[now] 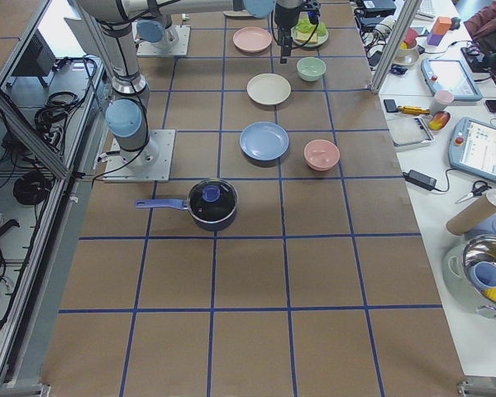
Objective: Stack three plates with pink and blue
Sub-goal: 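Move both grippers forward over the table toward the plates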
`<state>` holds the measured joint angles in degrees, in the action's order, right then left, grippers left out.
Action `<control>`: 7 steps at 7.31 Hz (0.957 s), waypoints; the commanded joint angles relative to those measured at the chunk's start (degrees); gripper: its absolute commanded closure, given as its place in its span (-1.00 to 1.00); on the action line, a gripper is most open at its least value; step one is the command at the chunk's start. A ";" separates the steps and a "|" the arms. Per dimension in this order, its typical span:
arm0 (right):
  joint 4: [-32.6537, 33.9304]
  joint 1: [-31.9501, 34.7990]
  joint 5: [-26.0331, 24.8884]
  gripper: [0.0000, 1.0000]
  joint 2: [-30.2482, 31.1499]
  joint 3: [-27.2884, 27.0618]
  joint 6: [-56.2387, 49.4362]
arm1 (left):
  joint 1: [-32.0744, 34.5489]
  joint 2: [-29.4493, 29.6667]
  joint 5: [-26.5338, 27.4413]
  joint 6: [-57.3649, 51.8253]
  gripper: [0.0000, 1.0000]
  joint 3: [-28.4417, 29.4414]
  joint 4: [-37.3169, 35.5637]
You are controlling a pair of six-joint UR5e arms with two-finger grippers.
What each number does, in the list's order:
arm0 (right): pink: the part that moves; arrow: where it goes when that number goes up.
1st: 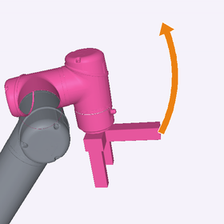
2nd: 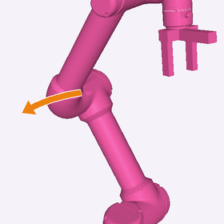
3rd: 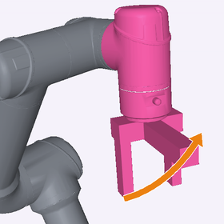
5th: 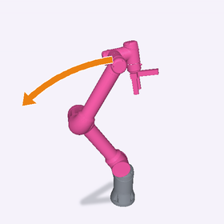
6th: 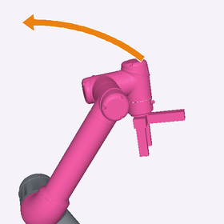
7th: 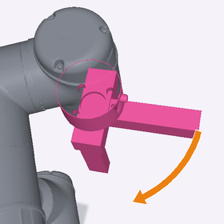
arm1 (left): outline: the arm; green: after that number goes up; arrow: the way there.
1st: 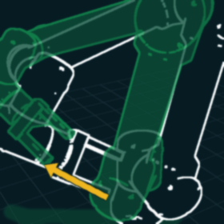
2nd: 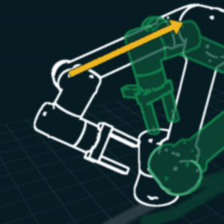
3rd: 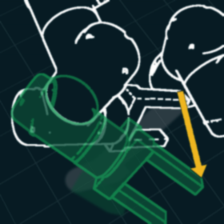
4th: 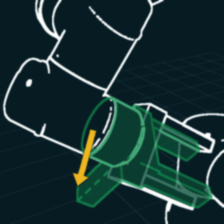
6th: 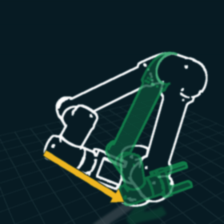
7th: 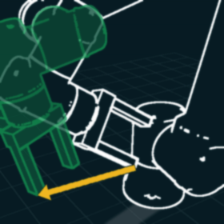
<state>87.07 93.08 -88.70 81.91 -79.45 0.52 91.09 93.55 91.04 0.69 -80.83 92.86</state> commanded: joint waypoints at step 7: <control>0.03 -5.33 -0.07 -1.00 0.00 -0.44 -8.46 | -0.30 0.58 0.01 0.10 -1.00 0.59 -0.05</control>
<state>87.16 90.88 -88.80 81.91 -79.52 -2.60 90.72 94.32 90.72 0.79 -80.15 92.78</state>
